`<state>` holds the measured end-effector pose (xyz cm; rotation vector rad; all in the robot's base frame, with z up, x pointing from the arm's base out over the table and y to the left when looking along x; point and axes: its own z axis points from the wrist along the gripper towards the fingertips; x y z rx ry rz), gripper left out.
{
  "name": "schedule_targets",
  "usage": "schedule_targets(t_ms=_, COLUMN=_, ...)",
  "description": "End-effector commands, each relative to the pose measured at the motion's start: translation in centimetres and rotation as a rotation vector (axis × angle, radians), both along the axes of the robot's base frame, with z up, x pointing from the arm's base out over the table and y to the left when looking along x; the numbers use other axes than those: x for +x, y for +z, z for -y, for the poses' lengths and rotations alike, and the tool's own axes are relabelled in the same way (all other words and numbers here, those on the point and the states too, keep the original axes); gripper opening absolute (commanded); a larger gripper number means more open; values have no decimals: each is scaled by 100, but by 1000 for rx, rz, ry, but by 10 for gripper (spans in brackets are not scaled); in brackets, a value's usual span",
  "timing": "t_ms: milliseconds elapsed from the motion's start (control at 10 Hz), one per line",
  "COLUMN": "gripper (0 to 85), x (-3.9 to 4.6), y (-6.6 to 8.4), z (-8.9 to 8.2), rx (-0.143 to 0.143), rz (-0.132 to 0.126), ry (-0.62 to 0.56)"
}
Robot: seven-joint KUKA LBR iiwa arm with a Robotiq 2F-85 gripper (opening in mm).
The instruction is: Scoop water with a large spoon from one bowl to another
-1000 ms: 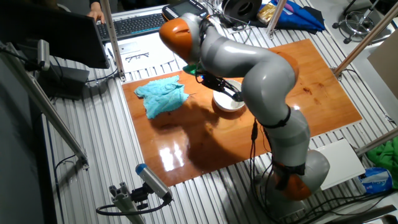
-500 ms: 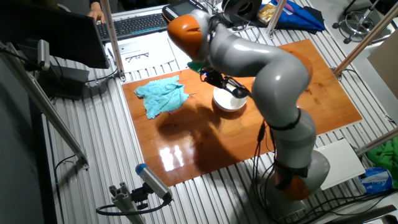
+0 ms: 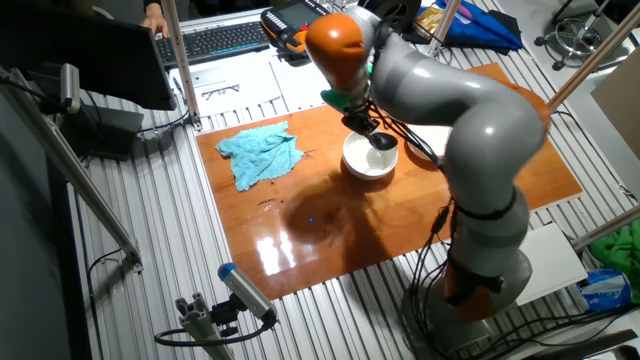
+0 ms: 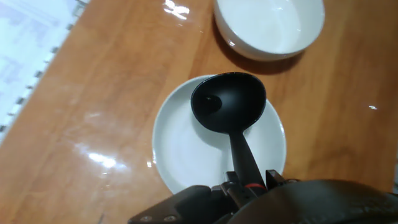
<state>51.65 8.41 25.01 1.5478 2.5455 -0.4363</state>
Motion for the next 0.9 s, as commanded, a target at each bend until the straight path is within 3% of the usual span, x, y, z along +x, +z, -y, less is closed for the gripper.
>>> schedule_targets(t_ms=0, gripper=0, x=-7, y=11, z=5, rx=2, rz=1, ry=5)
schedule_targets(t_ms=100, gripper=0, x=-21, y=26, z=17, rx=-2, rz=-12, ry=11)
schedule_targets(t_ms=500, gripper=0, x=7, y=106, z=137, rx=55, rz=13, ry=-47)
schedule_targets(t_ms=800, gripper=0, x=9, y=203, z=259, rx=57, rz=28, ry=-76)
